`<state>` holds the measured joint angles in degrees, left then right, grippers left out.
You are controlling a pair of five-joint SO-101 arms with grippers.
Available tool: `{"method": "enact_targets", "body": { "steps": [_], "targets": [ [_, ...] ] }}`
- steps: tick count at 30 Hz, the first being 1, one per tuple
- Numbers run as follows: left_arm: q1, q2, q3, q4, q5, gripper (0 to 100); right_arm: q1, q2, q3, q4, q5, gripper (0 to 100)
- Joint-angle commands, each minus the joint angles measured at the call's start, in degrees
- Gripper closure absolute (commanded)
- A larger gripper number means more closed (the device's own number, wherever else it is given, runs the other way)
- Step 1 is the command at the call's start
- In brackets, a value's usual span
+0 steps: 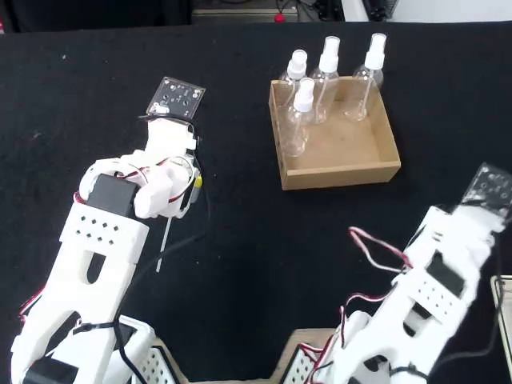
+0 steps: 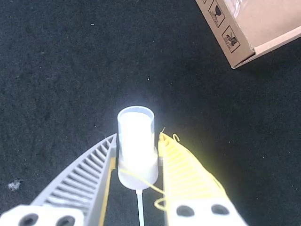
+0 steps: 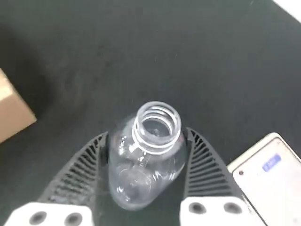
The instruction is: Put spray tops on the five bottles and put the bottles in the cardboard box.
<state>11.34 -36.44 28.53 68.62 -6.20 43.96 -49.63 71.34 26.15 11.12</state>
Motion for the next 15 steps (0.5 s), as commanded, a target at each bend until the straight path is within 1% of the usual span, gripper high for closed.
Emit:
{"method": "enact_targets", "body": {
  "steps": [1, 4, 7, 10, 15],
  "targets": [
    [-0.66, -1.93, 1.45, -3.96, 0.53, 92, -4.57, -7.08, -10.51, 19.6, -1.14, 90.1],
    [-1.27, -1.93, 4.62, -7.91, 0.7, 92, -12.13, -13.49, -11.74, 27.87, -1.14, 90.2],
    [-2.07, -1.93, 7.16, -10.37, 2.55, 92, -20.13, -21.49, -10.15, 31.56, -1.14, 90.2],
    [-3.74, -1.93, 8.13, -12.84, 5.1, 92, -29.89, -29.76, -6.46, 32.35, -1.23, 90.3],
    [-6.9, -2.02, 7.6, -14.15, 9.05, 92, -49.14, -39.25, -1.1, 31.74, -1.58, 90.3]
  ]
}}
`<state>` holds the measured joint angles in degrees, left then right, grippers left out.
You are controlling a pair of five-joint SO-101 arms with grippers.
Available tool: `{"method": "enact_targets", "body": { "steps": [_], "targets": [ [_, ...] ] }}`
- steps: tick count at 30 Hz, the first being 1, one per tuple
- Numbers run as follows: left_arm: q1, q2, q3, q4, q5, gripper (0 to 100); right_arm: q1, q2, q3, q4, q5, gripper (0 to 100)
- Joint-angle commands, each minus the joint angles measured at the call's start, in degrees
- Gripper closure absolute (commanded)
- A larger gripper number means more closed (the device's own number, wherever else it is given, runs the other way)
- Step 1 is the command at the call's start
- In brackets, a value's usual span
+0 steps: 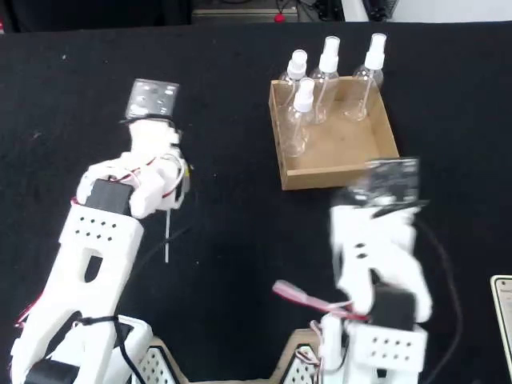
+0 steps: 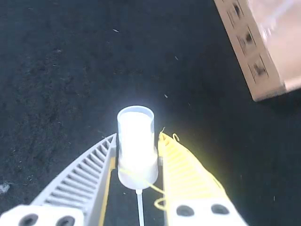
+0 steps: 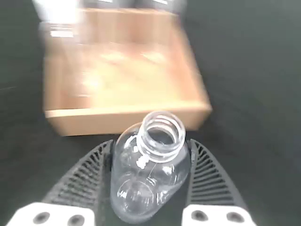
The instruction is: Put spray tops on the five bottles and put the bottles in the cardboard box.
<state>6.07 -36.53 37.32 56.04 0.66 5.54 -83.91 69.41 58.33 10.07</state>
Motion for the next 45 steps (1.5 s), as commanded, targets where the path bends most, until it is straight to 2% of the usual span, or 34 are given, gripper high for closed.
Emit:
{"method": "enact_targets", "body": {
  "steps": [1, 5, 8, 14, 19, 27, 34, 37, 41, 45],
  "targets": [
    [-1.89, -2.37, -1.36, -1.67, 2.64, 92, -14.15, -6.2, 1.63, -1.23, -0.53, 90.3],
    [-2.68, -7.56, -2.15, -1.85, 2.99, 92, -23.91, -7.52, 4.35, -6.59, -0.62, 90.3],
    [-2.15, -13.89, -2.15, -4.13, 2.99, 92, -26.9, -7.52, 7.78, -12.84, -0.62, 90.3],
    [3.56, -25.05, 0.22, -10.55, 3.08, 92, -27.25, -8.13, 14.55, -19.34, -6.59, 90.3],
    [11.38, -30.24, 1.01, -15.56, 3.08, 92, -27.34, -8.13, 14.73, -17.93, -7.03, 90.3],
    [23.69, -31.82, -0.13, -18.37, 2.99, 92, -27.34, -8.13, 15.16, -17.67, -6.77, 90.3],
    [25.36, -32.18, 1.01, -26.81, 3.25, 92, -27.43, -8.13, 15.16, -17.76, -6.59, 90.3],
    [25.27, -31.74, 1.54, -29.71, 5.89, 92, -27.43, -8.13, 15.16, -17.76, -6.59, 90.3],
    [25.27, -30.24, 1.98, -30.15, 6.33, 92, -27.96, -8.13, 15.16, -18.02, -6.51, 90.3],
    [25.27, -28.4, 2.24, -29.8, 6.24, 92, -33.23, -8.13, 15.25, -17.67, -3.96, 90.3]
  ]
}}
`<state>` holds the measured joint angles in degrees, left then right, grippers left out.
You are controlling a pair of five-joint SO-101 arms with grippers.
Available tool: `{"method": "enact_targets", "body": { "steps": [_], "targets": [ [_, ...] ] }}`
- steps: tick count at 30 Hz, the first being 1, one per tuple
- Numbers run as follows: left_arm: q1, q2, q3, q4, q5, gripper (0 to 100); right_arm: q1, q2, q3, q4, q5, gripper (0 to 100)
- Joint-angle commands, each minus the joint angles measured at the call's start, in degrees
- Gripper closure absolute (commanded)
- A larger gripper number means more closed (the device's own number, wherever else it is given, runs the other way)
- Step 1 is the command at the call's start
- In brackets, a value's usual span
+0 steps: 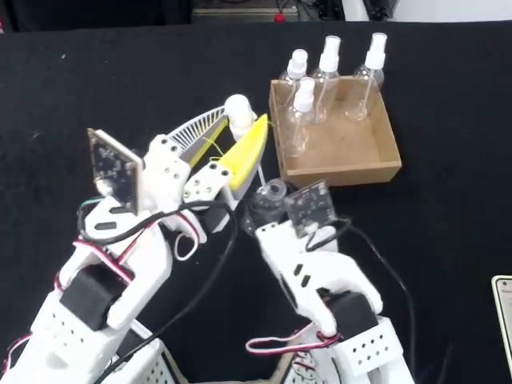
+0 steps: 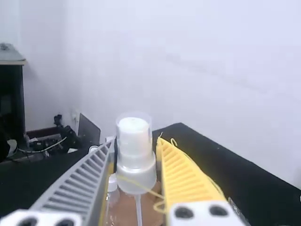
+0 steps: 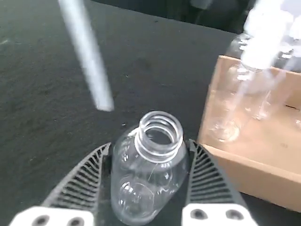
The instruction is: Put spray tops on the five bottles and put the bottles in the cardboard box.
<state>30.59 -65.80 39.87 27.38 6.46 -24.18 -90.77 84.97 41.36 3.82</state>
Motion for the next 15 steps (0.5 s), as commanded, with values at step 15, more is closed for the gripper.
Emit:
{"method": "enact_targets", "body": {
  "steps": [15],
  "targets": [
    [0.22, 1.23, 3.12, 3.16, 0.35, 92, -4.48, -1.27, 0.84, -2.37, 4.4, 90.3]
  ]
}}
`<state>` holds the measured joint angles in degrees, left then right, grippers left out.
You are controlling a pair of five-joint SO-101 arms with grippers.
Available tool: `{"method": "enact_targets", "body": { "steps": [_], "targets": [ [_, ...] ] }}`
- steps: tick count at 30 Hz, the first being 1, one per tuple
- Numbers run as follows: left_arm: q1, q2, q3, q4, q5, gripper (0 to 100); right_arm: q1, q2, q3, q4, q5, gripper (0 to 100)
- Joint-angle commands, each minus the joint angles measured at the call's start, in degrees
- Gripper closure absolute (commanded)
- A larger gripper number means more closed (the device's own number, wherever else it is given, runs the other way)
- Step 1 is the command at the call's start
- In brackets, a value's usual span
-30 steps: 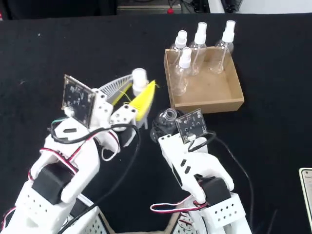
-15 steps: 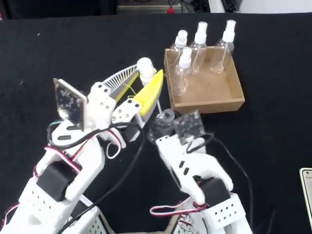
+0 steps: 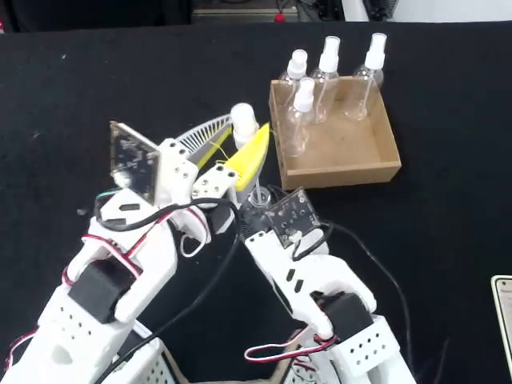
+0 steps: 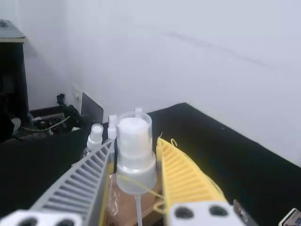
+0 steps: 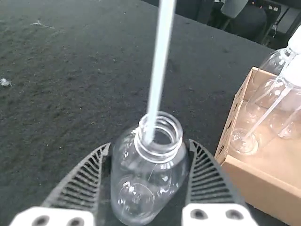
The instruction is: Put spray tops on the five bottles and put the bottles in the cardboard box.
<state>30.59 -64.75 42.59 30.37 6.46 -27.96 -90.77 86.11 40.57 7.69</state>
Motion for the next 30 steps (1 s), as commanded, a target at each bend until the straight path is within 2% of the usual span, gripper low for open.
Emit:
{"method": "enact_targets", "body": {
  "steps": [1, 5, 9, 15, 25, 30],
  "targets": [
    [0.13, 0.18, 1.1, 0.0, 0.18, 92, -0.7, -1.27, -0.31, -1.58, 0.7, 90.3],
    [0.13, 0.26, 4.7, -0.09, -3.6, 92, -0.7, -1.27, -0.31, -1.58, 0.7, 90.3],
    [0.13, -0.18, 5.76, -0.7, -3.78, 92, -0.7, -1.27, -0.31, -1.58, 0.7, 90.3],
    [0.13, -0.26, 5.58, -5.98, -3.96, 92, -0.7, -1.27, -0.31, -1.58, 0.7, 90.3],
    [-1.01, -0.26, -4.18, -3.34, -3.6, 92, -0.7, -1.27, -0.31, -1.58, 0.7, 90.3],
    [-0.92, 0.26, -4.97, -5.1, -3.6, 92, -0.7, -1.27, -0.31, -1.58, 0.7, 90.3]
  ]
}}
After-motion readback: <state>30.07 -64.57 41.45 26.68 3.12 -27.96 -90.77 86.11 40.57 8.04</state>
